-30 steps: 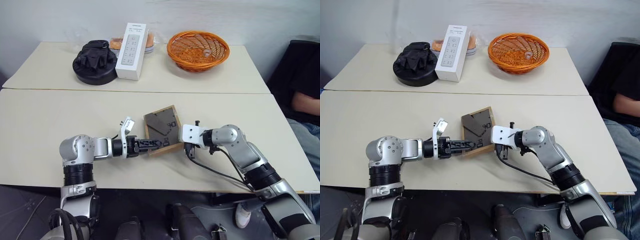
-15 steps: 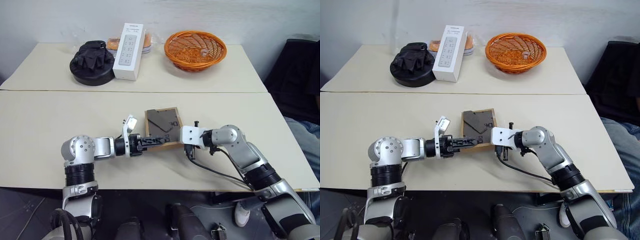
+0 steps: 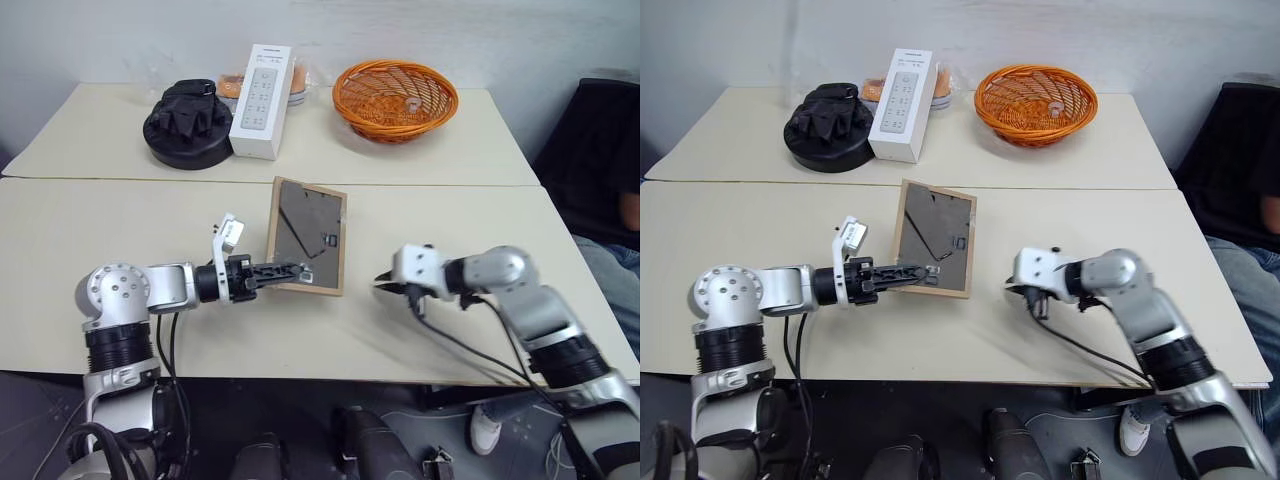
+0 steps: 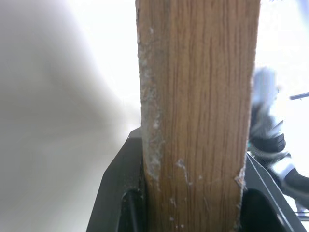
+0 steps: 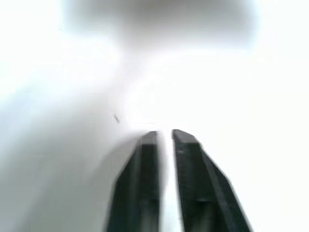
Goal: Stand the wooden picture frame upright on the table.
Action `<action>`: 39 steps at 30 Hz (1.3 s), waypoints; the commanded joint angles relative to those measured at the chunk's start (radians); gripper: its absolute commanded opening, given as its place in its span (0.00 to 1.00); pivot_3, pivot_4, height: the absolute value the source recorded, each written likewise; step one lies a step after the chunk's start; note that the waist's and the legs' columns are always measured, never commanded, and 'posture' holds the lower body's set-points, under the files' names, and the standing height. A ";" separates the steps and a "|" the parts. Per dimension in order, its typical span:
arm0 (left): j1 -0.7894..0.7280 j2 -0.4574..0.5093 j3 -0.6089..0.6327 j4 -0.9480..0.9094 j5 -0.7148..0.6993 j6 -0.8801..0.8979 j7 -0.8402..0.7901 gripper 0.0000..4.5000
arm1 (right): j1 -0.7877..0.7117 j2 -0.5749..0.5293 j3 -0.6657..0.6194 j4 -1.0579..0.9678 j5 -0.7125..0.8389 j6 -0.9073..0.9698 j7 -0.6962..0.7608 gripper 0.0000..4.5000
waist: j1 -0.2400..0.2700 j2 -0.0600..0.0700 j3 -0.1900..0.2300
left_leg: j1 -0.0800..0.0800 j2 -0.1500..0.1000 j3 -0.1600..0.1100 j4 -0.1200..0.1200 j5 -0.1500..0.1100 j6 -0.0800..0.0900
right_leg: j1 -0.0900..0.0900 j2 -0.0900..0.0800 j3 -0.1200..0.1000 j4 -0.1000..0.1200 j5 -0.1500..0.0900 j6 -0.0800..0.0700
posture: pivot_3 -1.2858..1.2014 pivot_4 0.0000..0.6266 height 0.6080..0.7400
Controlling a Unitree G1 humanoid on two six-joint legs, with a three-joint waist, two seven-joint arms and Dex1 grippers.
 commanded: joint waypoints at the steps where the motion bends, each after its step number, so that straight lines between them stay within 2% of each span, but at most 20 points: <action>1: 0.016 0.027 -0.024 -0.110 -0.071 -0.006 -0.036 0.28 | -0.081 0.022 -0.155 -0.161 0.282 0.332 0.013 0.36 | -0.006 0.000 0.000 | 0.001 0.000 0.000 0.000 0.000 0.000 | 0.000 0.000 0.000 0.000 0.000 0.000 | 0.52 0.24 1.00; 4: 0.014 0.033 -0.044 -0.144 -0.066 -0.009 -0.047 0.28 | -0.150 0.086 -0.178 -0.186 0.387 0.491 -0.040 0.55 | -0.011 0.000 0.000 | 0.001 0.000 0.000 0.000 0.001 -0.001 | 0.000 0.001 0.000 0.002 0.000 0.000 | 0.52 0.24 1.00; 10: -0.014 0.035 -0.080 -0.156 -0.053 -0.039 -0.069 0.28 | -0.236 0.218 -0.162 -0.154 0.474 0.627 -0.137 1.00 | -0.005 0.000 0.000 | -0.003 0.000 0.000 0.000 0.001 -0.001 | -0.004 0.001 0.000 0.002 -0.001 -0.001 | 0.52 0.24 1.00; 14: -0.031 0.046 -0.091 -0.170 -0.071 -0.050 -0.098 0.28 | -0.251 0.272 -0.086 -0.143 0.446 0.600 -0.174 1.00 | -0.006 0.000 0.000 | -0.005 0.000 0.000 0.000 0.001 -0.001 | -0.005 0.000 0.000 0.001 -0.001 -0.001 | 0.52 0.24 1.00; 18: -0.020 0.070 -0.113 -0.170 -0.055 -0.082 -0.113 0.28 | -0.254 0.295 -0.098 -0.223 0.537 0.654 -0.163 1.00 | -0.007 0.000 0.000 | -0.006 0.000 0.000 0.000 0.001 -0.001 | -0.006 0.000 0.000 0.002 -0.001 -0.001 | 0.52 0.24 1.00; 24: -0.007 0.103 -0.130 -0.148 -0.037 -0.110 -0.135 0.28 | -0.243 0.236 -0.167 -0.314 0.641 0.709 -0.163 1.00 | -0.007 0.000 0.000 | -0.006 0.000 0.000 0.000 0.001 -0.001 | -0.006 0.000 0.000 0.002 -0.001 -0.001 | 0.52 0.24 1.00; 25: -0.006 0.107 -0.132 -0.141 -0.034 -0.117 -0.139 0.28 | -0.227 0.193 -0.161 -0.327 0.600 0.675 -0.169 1.00 | -0.006 0.000 0.000 | -0.006 0.000 0.000 0.000 0.001 -0.001 | -0.006 0.000 0.000 0.001 -0.001 -0.001 | 0.52 0.24 1.00; 29: -0.016 0.112 -0.132 -0.132 -0.042 -0.120 -0.145 0.28 | -0.144 0.035 -0.107 -0.310 0.382 0.425 -0.169 1.00 | -0.002 0.000 0.000 | -0.007 0.000 -0.001 0.000 0.000 0.000 | -0.005 0.000 -0.001 -0.001 -0.001 -0.001 | 0.52 0.24 1.00; 31: -0.013 0.115 -0.139 -0.144 -0.051 -0.119 -0.151 0.28 | -0.086 -0.020 -0.113 -0.244 0.265 0.205 -0.162 1.00 | -0.002 -0.001 0.000 | -0.008 0.000 -0.001 0.000 0.000 0.001 | -0.006 0.000 -0.001 -0.002 0.000 -0.001 | 0.52 0.24 1.00; 33: -0.003 0.117 -0.150 -0.163 -0.053 -0.115 -0.150 0.28 | -0.027 -0.066 -0.118 -0.139 0.122 -0.164 -0.160 1.00 | -0.002 -0.001 0.001 | -0.008 -0.001 -0.001 0.000 0.000 0.001 | -0.006 0.000 0.000 -0.002 0.000 0.000 | 0.52 0.24 1.00; 35: 0.004 0.120 -0.152 -0.173 -0.056 -0.110 -0.150 0.28 | -0.007 -0.078 -0.115 -0.009 -0.032 -0.562 -0.242 1.00 | -0.004 -0.001 0.001 | -0.008 -0.001 0.000 0.000 0.000 0.001 | -0.006 0.001 0.000 -0.002 0.000 0.000 | 0.52 0.24 1.00; 37: 0.003 0.122 -0.149 -0.175 -0.060 -0.105 -0.151 0.28 | -0.020 -0.069 -0.099 0.107 -0.171 -0.844 -0.355 1.00 | -0.013 -0.001 0.001 | -0.007 -0.001 0.001 -0.001 0.000 0.001 | -0.006 0.001 0.001 -0.002 0.000 0.000 | 0.52 0.24 1.00; 39: -0.002 0.122 -0.144 -0.173 -0.066 -0.101 -0.155 0.28 | -0.052 -0.033 -0.077 0.214 -0.303 -1.034 -0.483 1.00 | -0.018 -0.002 0.001 | -0.006 0.000 0.002 -0.001 0.000 0.000 | -0.006 0.003 0.003 -0.001 0.000 0.000 | 0.52 0.24 1.00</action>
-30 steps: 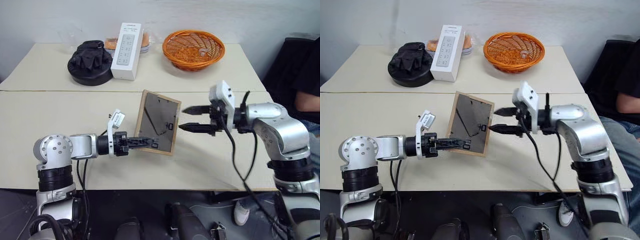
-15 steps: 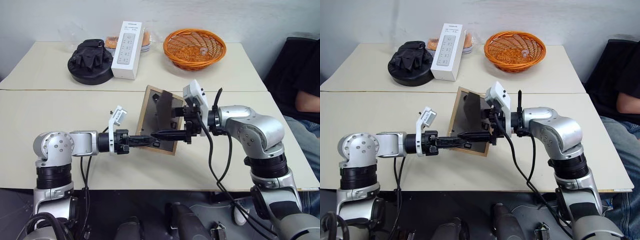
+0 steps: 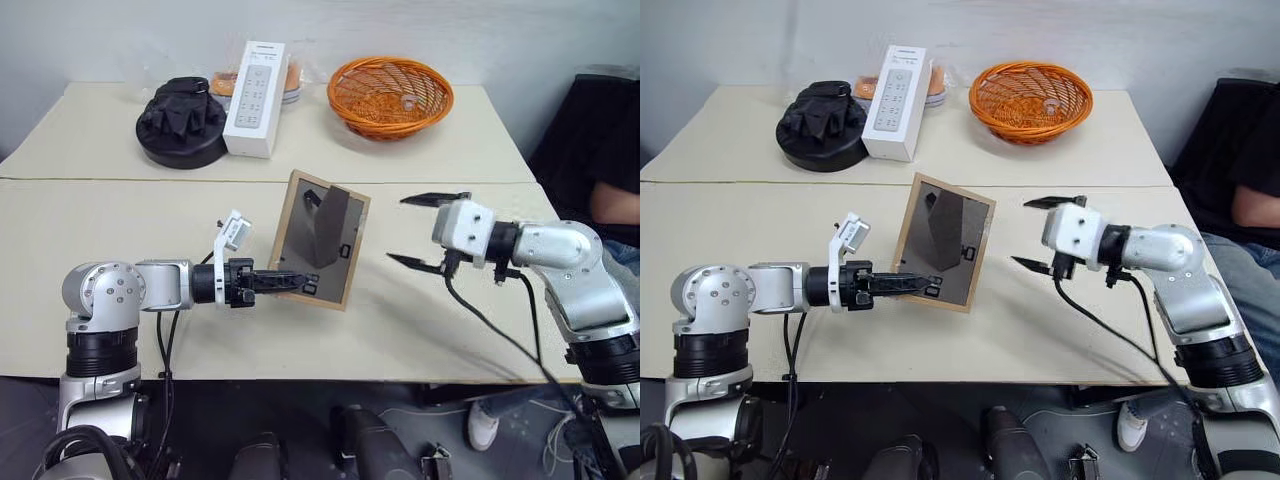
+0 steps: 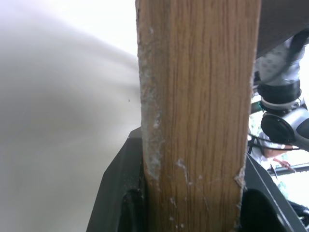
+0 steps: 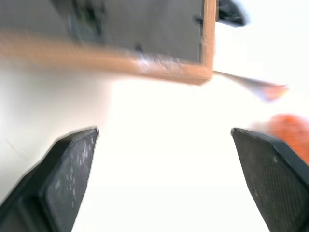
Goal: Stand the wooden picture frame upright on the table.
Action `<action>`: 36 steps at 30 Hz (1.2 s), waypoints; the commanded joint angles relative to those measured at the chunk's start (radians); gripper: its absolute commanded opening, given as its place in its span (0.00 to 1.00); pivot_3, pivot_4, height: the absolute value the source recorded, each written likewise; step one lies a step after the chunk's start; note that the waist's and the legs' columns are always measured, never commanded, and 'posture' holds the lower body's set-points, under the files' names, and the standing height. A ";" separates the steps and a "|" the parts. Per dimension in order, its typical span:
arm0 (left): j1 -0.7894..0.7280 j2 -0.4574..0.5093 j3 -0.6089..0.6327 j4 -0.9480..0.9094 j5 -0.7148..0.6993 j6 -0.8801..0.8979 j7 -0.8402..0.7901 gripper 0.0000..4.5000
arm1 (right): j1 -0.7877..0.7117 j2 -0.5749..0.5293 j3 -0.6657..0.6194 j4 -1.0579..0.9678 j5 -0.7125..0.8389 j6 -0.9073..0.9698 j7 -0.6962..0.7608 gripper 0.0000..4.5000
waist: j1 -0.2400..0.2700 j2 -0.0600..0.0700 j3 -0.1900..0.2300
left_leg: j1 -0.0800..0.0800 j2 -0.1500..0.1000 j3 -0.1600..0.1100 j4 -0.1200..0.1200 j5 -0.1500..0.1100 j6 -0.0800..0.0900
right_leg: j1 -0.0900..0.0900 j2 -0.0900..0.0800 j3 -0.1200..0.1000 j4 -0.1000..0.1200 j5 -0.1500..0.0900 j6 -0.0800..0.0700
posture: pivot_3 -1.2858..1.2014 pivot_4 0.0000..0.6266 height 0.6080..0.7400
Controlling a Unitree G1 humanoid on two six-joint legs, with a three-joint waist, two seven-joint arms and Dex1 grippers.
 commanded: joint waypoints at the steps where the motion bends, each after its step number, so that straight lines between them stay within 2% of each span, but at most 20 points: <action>1: -0.019 0.012 0.020 -0.031 -0.036 -0.002 -0.033 0.28 | -0.071 0.053 0.024 0.153 -0.269 -0.386 -0.262 1.00 | -0.008 0.000 0.000 | 0.001 0.000 0.000 0.000 0.000 -0.001 | 0.000 0.000 0.000 0.000 0.000 0.000 | 0.52 0.24 1.00; 4: -0.030 0.008 0.021 -0.020 -0.033 -0.003 -0.034 0.28 | -0.133 0.099 0.044 0.261 -0.501 -0.542 -0.503 1.00 | -0.019 0.000 0.000 | 0.002 0.000 0.001 -0.001 0.001 -0.002 | 0.000 0.000 0.001 0.002 0.000 -0.001 | 0.52 0.24 1.00; 9: -0.053 -0.007 0.028 -0.020 -0.048 0.018 -0.030 0.28 | -0.265 0.177 0.145 0.374 -0.860 -0.594 -0.943 1.00 | -0.023 0.000 0.000 | 0.002 0.000 0.002 -0.002 0.002 -0.004 | -0.001 0.000 0.002 0.003 -0.001 -0.002 | 0.52 0.24 1.00; 12: -0.056 -0.001 0.030 -0.020 -0.046 0.027 -0.027 0.28 | -0.317 0.190 0.199 0.407 -0.975 -0.581 -1.135 0.79 | -0.022 0.000 0.000 | 0.003 0.000 0.002 -0.003 0.002 -0.004 | -0.001 0.000 0.001 0.003 -0.001 -0.003 | 0.52 0.24 1.00; 15: -0.054 0.006 0.050 -0.015 -0.048 0.040 -0.022 0.28 | -0.339 0.185 0.238 0.422 -1.034 -0.567 -1.246 0.58 | -0.021 0.000 0.000 | 0.003 0.000 0.002 -0.003 0.002 -0.004 | -0.001 0.000 0.001 0.003 -0.001 -0.003 | 0.52 0.24 1.00; 18: -0.050 0.016 0.070 -0.012 -0.052 0.050 -0.021 0.28 | -0.354 0.181 0.271 0.444 -1.061 -0.558 -1.313 0.47 | -0.021 0.000 0.000 | 0.004 0.000 0.002 -0.003 0.003 -0.004 | 0.000 0.000 0.001 0.003 -0.001 -0.003 | 0.52 0.24 1.00; 20: -0.041 0.031 0.091 -0.019 -0.049 0.042 -0.014 0.44 | -0.366 0.177 0.295 0.464 -1.070 -0.555 -1.332 0.42 | -0.023 0.000 0.000 | 0.004 0.000 0.002 -0.003 0.003 -0.004 | 0.000 0.000 0.001 0.003 -0.001 -0.003 | 0.52 0.24 1.00; 21: -0.037 0.043 0.105 -0.023 -0.049 0.037 -0.012 0.49 | -0.371 0.175 0.303 0.473 -1.068 -0.559 -1.340 0.40 | -0.024 0.000 0.000 | 0.005 0.000 0.002 -0.003 0.003 -0.004 | 0.000 0.000 0.001 0.003 -0.002 -0.003 | 0.52 0.24 1.00; 23: -0.020 0.089 0.158 -0.047 -0.060 0.020 -0.019 0.62 | -0.387 0.171 0.318 0.490 -1.057 -0.568 -1.341 0.29 | -0.027 0.000 0.000 | 0.005 0.000 0.002 -0.004 0.003 -0.005 | 0.000 0.001 0.002 0.003 -0.002 -0.003 | 0.52 0.24 1.00; 27: 0.033 0.187 0.294 -0.110 -0.086 -0.024 -0.022 0.87 | -0.417 0.161 0.343 0.526 -1.032 -0.595 -1.327 0.28 | -0.042 0.000 0.000 | 0.005 0.000 0.002 -0.005 0.004 -0.006 | 0.000 0.001 0.002 0.004 -0.002 -0.003 | 0.52 0.24 1.00; 29: 0.126 0.254 0.397 -0.234 -0.102 -0.079 -0.065 0.99 | -0.437 0.164 0.345 0.579 -0.961 -0.641 -1.265 0.28 | -0.047 0.000 0.000 | 0.006 0.000 0.002 -0.005 0.004 -0.006 | 0.000 0.001 0.002 0.004 -0.002 -0.004 | 0.52 0.24 1.00; 31: 0.239 0.302 0.486 -0.376 -0.111 -0.147 -0.117 1.00 | -0.454 0.191 0.351 0.678 -0.770 -0.715 -1.105 0.28 | -0.056 -0.001 0.000 | 0.006 0.000 0.002 -0.007 0.004 -0.006 | 0.000 0.001 0.002 0.003 -0.002 -0.004 | 0.52 0.24 1.00; 32: 0.290 0.307 0.510 -0.444 -0.108 -0.185 -0.128 1.00 | -0.430 0.219 0.366 0.693 -0.523 -0.686 -0.902 0.28 | -0.056 -0.002 0.000 | 0.007 0.000 0.001 -0.008 0.004 -0.006 | 0.001 0.001 0.001 0.002 -0.002 -0.004 | 0.52 0.24 1.00; 34: 0.368 0.291 0.519 -0.549 -0.075 -0.273 -0.116 1.00 | -0.316 0.278 0.348 0.503 0.072 -0.321 -0.360 0.28 | -0.052 -0.003 0.001 | 0.008 0.001 0.001 -0.010 0.004 -0.006 | 0.002 0.001 0.001 -0.001 -0.002 -0.004 | 0.52 0.24 1.00; 35: 0.397 0.283 0.509 -0.584 -0.049 -0.316 -0.108 1.00 | -0.277 0.295 0.329 0.408 0.275 -0.138 -0.171 0.28 | -0.049 -0.003 0.001 | 0.013 0.002 -0.001 -0.010 0.004 -0.005 | 0.007 0.001 -0.001 -0.001 -0.002 -0.004 | 0.52 0.24 1.00; 36: 0.417 0.275 0.496 -0.607 -0.029 -0.352 -0.098 1.00 | -0.254 0.306 0.301 0.322 0.418 0.040 -0.059 0.28 | -0.044 -0.002 0.002 | 0.016 0.003 -0.002 -0.010 0.004 -0.005 | 0.011 0.001 -0.001 -0.002 -0.002 -0.004 | 0.52 0.24 1.00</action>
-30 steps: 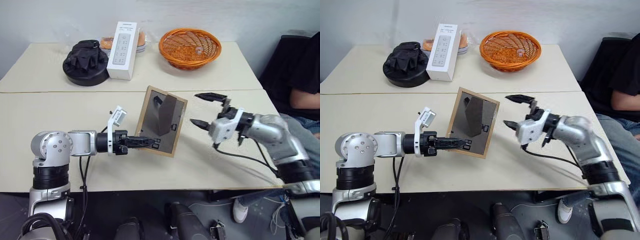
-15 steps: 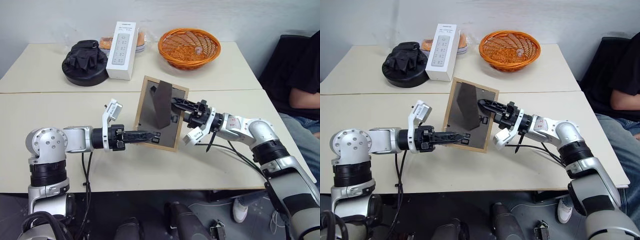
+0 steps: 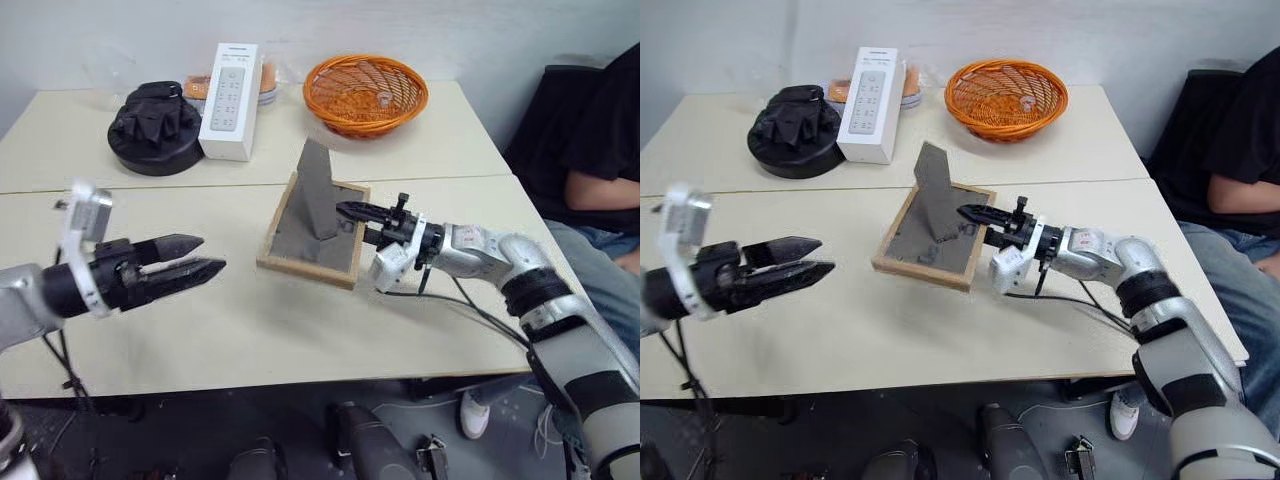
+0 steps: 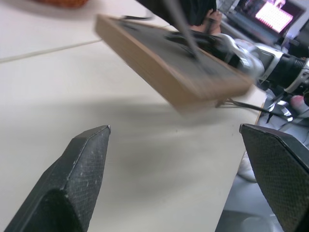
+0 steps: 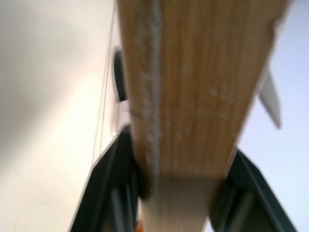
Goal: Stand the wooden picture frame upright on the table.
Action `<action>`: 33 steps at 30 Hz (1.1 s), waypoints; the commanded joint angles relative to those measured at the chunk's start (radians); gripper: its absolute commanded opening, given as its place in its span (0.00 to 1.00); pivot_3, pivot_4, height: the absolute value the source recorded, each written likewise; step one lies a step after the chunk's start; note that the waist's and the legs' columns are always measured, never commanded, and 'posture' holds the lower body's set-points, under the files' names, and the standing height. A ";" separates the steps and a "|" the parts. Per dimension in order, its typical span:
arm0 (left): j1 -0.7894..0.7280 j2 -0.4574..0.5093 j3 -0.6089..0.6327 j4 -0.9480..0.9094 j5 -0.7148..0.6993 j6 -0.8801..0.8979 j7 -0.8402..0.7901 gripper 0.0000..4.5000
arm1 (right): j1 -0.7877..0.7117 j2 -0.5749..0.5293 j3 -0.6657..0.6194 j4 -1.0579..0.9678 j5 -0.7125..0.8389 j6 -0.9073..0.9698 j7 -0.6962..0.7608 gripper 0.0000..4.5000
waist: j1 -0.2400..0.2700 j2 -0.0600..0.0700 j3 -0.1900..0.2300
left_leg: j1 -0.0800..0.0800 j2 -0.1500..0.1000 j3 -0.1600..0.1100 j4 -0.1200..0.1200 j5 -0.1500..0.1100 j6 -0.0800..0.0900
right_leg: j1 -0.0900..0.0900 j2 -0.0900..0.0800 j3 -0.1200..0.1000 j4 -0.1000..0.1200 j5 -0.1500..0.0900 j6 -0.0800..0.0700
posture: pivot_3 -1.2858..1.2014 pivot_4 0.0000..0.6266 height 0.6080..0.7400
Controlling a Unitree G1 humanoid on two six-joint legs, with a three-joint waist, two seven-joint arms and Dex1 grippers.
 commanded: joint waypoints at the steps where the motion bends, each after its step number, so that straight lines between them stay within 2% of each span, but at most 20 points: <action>1: 0.067 -0.026 -0.017 -0.134 0.056 -0.161 0.022 1.00 | 0.078 0.055 -0.089 -0.337 0.750 0.645 0.597 0.28 | 0.012 0.002 0.002 | 0.005 0.000 -0.001 0.000 -0.001 0.001 | 0.006 0.000 0.000 0.000 0.000 0.000 | 0.52 0.24 1.00; 4: 0.094 -0.058 -0.060 -0.148 0.102 -0.256 0.046 1.00 | 0.069 0.063 -0.147 -0.431 0.956 1.072 0.683 0.28 | 0.030 0.003 0.002 | 0.006 0.000 -0.001 0.000 -0.001 0.002 | 0.008 -0.001 -0.001 0.001 0.000 0.000 | 0.52 0.24 1.00; 7: 0.096 -0.070 -0.104 -0.134 0.143 -0.326 0.076 1.00 | 0.051 0.086 -0.175 -0.420 1.017 1.378 0.670 0.28 | 0.038 0.003 0.002 | 0.005 0.000 -0.002 -0.001 -0.003 0.005 | 0.007 -0.001 -0.002 0.000 0.000 0.000 | 0.52 0.24 1.00; 11: 0.091 -0.055 -0.119 -0.106 0.131 -0.362 0.085 1.00 | 0.050 0.129 -0.193 -0.404 1.015 1.616 0.637 0.28 | 0.039 0.002 0.002 | 0.003 0.000 -0.002 -0.002 -0.003 0.004 | 0.005 -0.001 -0.002 -0.002 0.000 -0.001 | 0.52 0.24 1.00; 15: 0.099 -0.037 -0.130 -0.083 0.131 -0.385 0.073 1.00 | 0.059 0.159 -0.221 -0.414 1.018 1.758 0.631 0.28 | 0.030 0.002 0.001 | -0.001 0.000 -0.002 -0.002 -0.003 0.003 | 0.002 -0.001 -0.002 -0.003 0.000 -0.001 | 0.52 0.24 1.00; 17: 0.107 -0.020 -0.147 -0.074 0.144 -0.399 0.051 1.00 | 0.076 0.157 -0.209 -0.432 0.992 1.777 0.641 0.28 | 0.031 0.002 0.001 | -0.001 -0.001 -0.002 -0.002 -0.003 0.003 | 0.002 -0.001 -0.002 -0.003 0.000 -0.001 | 0.52 0.24 1.00; 23: 0.090 0.025 -0.173 -0.027 0.132 -0.421 0.003 1.00 | 0.137 0.131 -0.225 -0.560 0.963 1.797 0.676 0.72 | 0.032 0.002 0.001 | -0.002 -0.001 -0.002 -0.002 -0.003 0.004 | 0.002 -0.001 -0.003 -0.004 0.000 0.000 | 0.52 0.24 1.00; 27: 0.068 0.046 -0.192 -0.003 0.120 -0.428 -0.025 1.00 | 0.195 0.063 -0.202 -0.675 0.877 1.705 0.712 1.00 | 0.030 0.002 0.001 | -0.002 -0.001 -0.002 -0.002 -0.003 0.004 | 0.002 -0.001 -0.002 -0.005 0.000 0.001 | 0.52 0.24 1.00; 30: 0.067 0.054 -0.197 0.003 0.117 -0.434 -0.038 1.00 | 0.246 -0.025 -0.188 -0.759 0.792 1.604 0.748 1.00 | 0.033 0.002 0.001 | -0.002 -0.001 -0.002 -0.003 -0.003 0.005 | 0.002 -0.001 -0.003 -0.006 0.000 0.001 | 0.52 0.24 1.00; 33: 0.078 0.065 -0.197 0.018 0.139 -0.456 -0.065 1.00 | 0.301 -0.183 -0.255 -0.825 0.731 1.505 0.806 1.00 | 0.037 0.002 0.002 | -0.004 -0.001 -0.002 -0.003 -0.004 0.005 | 0.002 -0.001 -0.003 -0.009 0.001 0.002 | 0.52 0.24 1.00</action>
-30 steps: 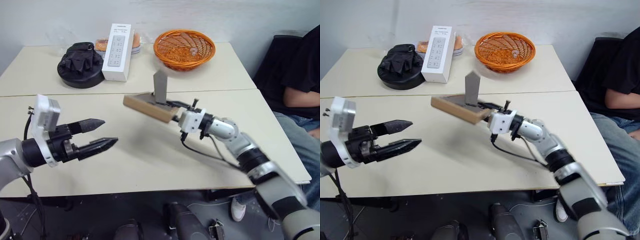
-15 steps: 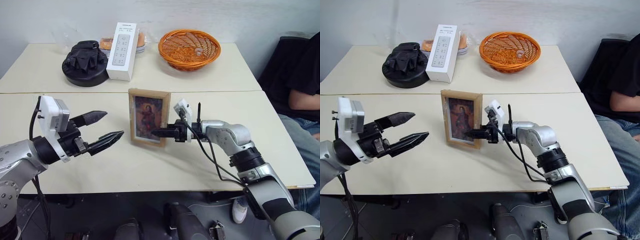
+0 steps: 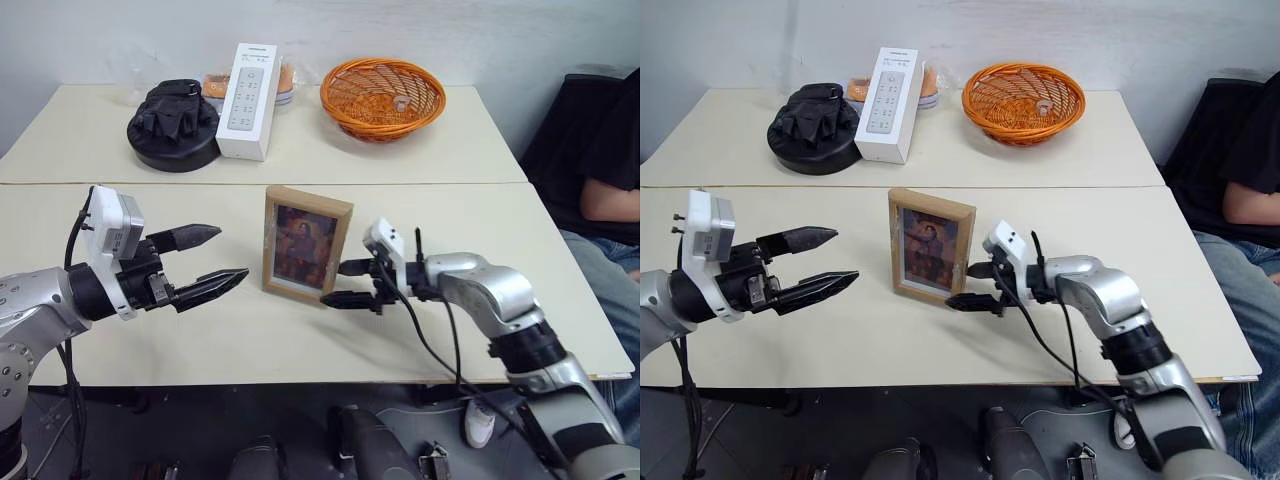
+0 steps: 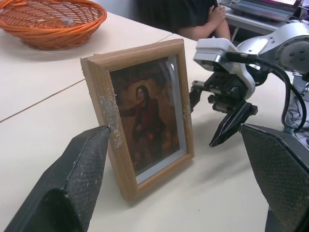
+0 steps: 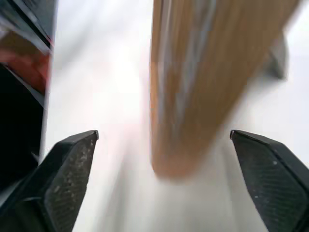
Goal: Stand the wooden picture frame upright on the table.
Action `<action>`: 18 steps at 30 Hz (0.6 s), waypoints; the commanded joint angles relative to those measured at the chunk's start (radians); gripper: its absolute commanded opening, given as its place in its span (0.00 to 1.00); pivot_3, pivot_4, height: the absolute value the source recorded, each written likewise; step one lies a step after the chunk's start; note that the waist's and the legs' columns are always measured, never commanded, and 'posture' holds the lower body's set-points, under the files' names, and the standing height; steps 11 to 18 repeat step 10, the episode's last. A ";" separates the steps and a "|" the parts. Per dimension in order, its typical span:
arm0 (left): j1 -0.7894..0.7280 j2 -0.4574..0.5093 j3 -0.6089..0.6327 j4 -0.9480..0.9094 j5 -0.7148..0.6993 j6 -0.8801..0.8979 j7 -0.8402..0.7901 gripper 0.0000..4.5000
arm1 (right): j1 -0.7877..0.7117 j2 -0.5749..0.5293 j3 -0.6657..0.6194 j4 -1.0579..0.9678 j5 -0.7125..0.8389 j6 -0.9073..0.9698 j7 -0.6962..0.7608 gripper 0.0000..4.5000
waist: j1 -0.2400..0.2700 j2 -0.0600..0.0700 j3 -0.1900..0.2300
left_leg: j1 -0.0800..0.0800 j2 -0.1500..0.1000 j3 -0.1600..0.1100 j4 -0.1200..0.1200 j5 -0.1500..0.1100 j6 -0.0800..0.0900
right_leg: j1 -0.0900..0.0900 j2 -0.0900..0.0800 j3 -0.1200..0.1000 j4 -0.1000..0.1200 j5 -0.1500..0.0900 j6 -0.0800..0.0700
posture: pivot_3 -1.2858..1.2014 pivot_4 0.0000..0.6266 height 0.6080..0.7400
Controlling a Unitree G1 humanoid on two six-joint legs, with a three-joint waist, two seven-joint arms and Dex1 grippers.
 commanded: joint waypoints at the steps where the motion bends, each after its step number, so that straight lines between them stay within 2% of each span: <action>1: 0.007 0.025 0.016 0.014 0.017 -0.049 -0.037 1.00 | 0.045 -0.165 -0.102 -0.100 -0.048 -0.122 0.091 1.00 | 0.003 0.001 0.000 | -0.001 0.000 0.000 0.000 0.000 0.000 | 0.000 0.000 0.000 -0.001 0.000 0.001 | 0.52 0.24 1.00; 2: 0.013 0.029 0.019 0.021 0.025 -0.058 -0.045 1.00 | 0.063 -0.207 -0.146 -0.113 -0.028 -0.140 0.126 1.00 | 0.004 0.001 0.000 | -0.001 0.000 0.000 0.000 0.000 0.001 | 0.000 0.000 0.000 -0.002 0.001 0.001 | 0.52 0.24 1.00; 5: 0.017 0.048 0.032 0.045 0.051 -0.084 -0.067 1.00 | 0.069 -0.309 -0.362 -0.136 0.206 0.012 0.231 1.00 | 0.008 0.001 0.001 | -0.002 0.000 0.000 0.000 -0.001 0.002 | 0.000 0.000 0.000 -0.003 0.001 0.001 | 0.52 0.24 1.00; 8: -0.004 0.069 0.041 0.067 0.049 -0.090 -0.077 1.00 | 0.077 -0.375 -0.480 -0.138 0.333 0.106 0.288 1.00 | 0.011 0.001 0.001 | -0.001 0.001 0.000 0.000 -0.004 0.007 | 0.000 0.001 0.000 -0.003 0.001 0.001 | 0.52 0.24 1.00; 18: -0.009 0.088 0.036 0.077 0.059 -0.096 -0.091 1.00 | 0.080 -0.372 -0.507 -0.141 0.367 0.139 0.270 1.00 | 0.011 0.001 0.001 | 0.000 0.001 0.000 0.000 -0.004 0.007 | 0.001 0.001 0.000 -0.003 0.001 0.001 | 0.52 0.24 1.00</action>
